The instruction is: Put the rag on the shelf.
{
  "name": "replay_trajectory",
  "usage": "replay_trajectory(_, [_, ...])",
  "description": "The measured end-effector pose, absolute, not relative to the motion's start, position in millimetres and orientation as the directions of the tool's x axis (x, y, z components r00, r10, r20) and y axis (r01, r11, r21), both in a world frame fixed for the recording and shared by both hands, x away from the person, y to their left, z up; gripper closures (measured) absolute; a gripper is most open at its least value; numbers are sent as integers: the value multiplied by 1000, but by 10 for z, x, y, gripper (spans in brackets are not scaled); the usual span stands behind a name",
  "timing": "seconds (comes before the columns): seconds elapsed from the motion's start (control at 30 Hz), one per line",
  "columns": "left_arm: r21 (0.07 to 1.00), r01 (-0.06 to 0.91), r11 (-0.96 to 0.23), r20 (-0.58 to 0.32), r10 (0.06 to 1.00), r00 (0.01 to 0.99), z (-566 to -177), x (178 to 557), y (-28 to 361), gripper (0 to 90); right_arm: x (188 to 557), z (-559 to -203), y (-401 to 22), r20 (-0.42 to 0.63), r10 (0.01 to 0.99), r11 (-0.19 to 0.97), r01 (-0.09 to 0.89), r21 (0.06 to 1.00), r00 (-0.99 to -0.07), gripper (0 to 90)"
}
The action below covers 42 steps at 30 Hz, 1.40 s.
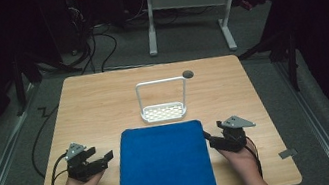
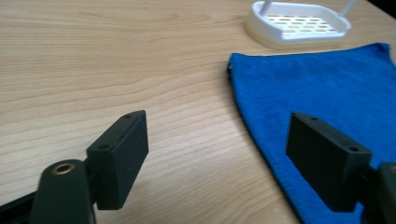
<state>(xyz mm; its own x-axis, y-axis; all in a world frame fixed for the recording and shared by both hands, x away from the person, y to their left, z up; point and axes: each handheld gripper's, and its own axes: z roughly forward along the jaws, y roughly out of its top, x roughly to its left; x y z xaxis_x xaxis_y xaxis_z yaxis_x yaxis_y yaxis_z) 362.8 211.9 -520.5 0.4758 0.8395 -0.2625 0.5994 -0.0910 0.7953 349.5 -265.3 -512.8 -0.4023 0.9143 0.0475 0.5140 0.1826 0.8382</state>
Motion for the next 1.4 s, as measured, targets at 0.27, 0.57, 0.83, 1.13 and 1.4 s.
replay_trajectory(0.27, [791,597,-131,-250,822,512,-5201,3629,2010,306,3462,-5133,-2627,43,903,201,508,837,-428,328])
replay_trajectory(0.57, [791,586,-176,-219,813,540,-5214,3588,1931,299,3465,-5119,-2562,46,886,213,493,844,-462,371])
replay_trajectory(0.83, [759,605,-240,-229,771,594,-5242,3540,1745,413,3408,-5091,-2340,45,834,268,476,838,-549,468])
replay_trajectory(1.13, [720,604,-342,-210,722,659,-5291,3476,1567,587,3331,-5117,-2079,48,768,376,510,774,-639,683])
replay_trajectory(1.4, [709,603,-366,-223,694,684,-5296,3476,1543,762,3265,-5242,-2030,-14,749,483,531,696,-662,899])
